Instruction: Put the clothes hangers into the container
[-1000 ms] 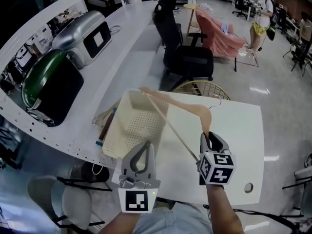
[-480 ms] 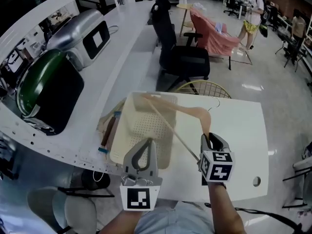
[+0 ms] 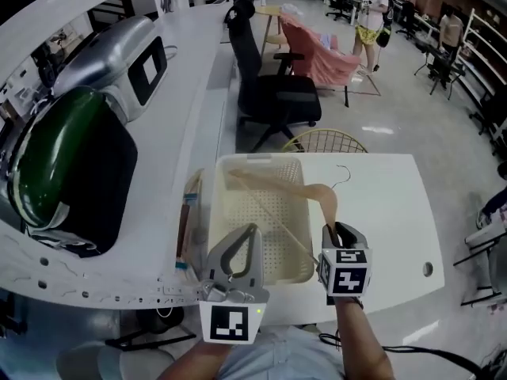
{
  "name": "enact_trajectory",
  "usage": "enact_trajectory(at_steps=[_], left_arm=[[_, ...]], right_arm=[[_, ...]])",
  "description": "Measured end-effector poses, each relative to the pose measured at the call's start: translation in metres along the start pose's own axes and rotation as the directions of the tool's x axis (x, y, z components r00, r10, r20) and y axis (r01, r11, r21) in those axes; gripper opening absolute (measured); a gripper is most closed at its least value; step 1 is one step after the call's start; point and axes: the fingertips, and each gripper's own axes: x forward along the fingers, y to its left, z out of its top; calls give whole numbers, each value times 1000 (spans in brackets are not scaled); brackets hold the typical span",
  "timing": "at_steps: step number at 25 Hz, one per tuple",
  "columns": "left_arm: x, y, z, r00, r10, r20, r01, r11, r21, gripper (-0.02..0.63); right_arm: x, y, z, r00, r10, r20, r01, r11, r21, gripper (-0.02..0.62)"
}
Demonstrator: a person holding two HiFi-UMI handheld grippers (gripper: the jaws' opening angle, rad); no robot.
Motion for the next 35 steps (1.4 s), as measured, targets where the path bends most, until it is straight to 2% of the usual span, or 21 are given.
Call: enact_trajectory(at_steps=[6, 10, 18, 23, 35], left_arm=[[-5, 17, -6, 998, -69, 4, 69, 997, -42, 12], [-8, 26, -10, 994, -105, 2, 105, 993, -59, 12], [-13, 42, -14, 992, -122, 7, 122, 989, -83, 12], [-13, 47, -16, 992, -129, 8, 129, 988, -87, 12], [-12, 44, -14, 990, -141, 23, 143, 986, -87, 12]], right_arm=[[1, 22, -4, 997, -55, -55, 54, 998, -19, 95], [2, 38, -4, 994, -65, -82, 62, 997, -36, 97], [7, 46, -3, 988, -93, -126, 87, 995, -51, 97], [9, 54, 9, 991, -101, -89, 95, 993, -64, 97], [-6, 69, 28, 999, -35, 14, 36, 999, -34, 133]])
